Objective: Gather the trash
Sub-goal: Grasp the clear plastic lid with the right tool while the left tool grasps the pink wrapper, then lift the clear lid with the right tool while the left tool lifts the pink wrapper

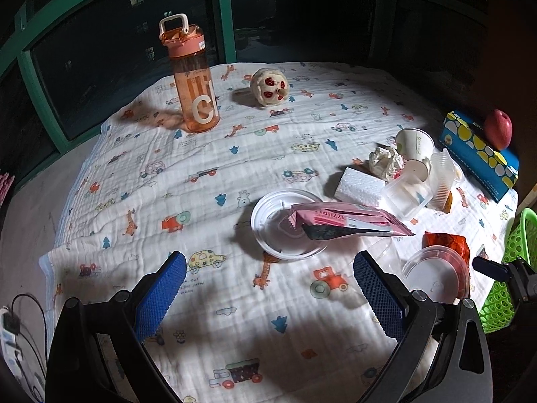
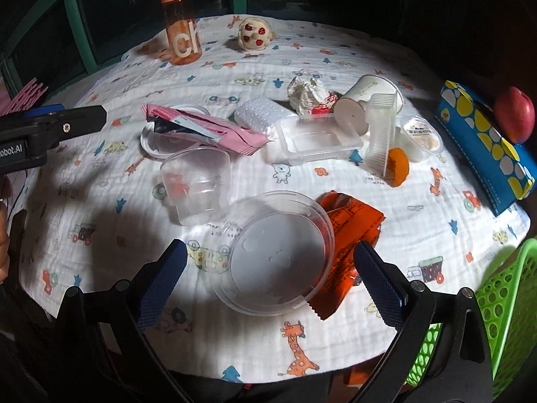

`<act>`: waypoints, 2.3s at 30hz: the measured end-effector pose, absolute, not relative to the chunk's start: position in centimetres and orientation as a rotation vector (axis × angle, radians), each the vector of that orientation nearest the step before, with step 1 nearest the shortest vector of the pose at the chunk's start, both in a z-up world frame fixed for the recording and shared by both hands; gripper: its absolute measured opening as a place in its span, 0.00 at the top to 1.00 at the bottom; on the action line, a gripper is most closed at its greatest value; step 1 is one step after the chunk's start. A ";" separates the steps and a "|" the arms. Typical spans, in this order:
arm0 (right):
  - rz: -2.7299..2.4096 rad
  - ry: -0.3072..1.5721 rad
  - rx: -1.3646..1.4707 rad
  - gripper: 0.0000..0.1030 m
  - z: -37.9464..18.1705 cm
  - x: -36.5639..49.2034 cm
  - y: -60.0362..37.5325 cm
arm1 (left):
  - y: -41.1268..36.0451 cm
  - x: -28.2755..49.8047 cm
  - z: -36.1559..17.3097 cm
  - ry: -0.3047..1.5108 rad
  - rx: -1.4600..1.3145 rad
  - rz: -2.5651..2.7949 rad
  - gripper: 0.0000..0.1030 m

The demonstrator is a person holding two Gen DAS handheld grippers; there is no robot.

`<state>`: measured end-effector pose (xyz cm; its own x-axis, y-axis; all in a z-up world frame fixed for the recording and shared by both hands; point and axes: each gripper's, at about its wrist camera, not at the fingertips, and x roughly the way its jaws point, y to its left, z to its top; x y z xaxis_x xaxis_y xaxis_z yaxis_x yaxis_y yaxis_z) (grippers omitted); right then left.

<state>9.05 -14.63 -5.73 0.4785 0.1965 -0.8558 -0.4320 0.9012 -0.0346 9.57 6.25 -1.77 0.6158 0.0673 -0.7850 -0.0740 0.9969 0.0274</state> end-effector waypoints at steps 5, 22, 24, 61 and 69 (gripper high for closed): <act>0.393 1.010 -0.327 0.05 -7.2 9.2 -13.3 | 6.9 9.5 -2.4 0.928 -0.038 0.060 0.06; 0.348 0.996 -0.383 0.10 -8.4 9.6 -12.8 | 5.1 14.7 -5.1 0.973 0.046 -0.085 0.07; 0.355 0.996 -0.365 0.10 -7.9 9.6 -13.2 | 4.7 15.5 -5.6 0.973 0.071 -0.126 0.07; 0.317 0.968 -0.072 0.10 -2.7 8.7 -19.4 | 4.2 19.2 -7.5 1.031 -0.006 -0.420 0.82; 0.317 0.959 -0.062 0.10 -2.0 8.0 -20.2 | 4.4 18.1 -4.7 0.979 0.100 -0.427 0.39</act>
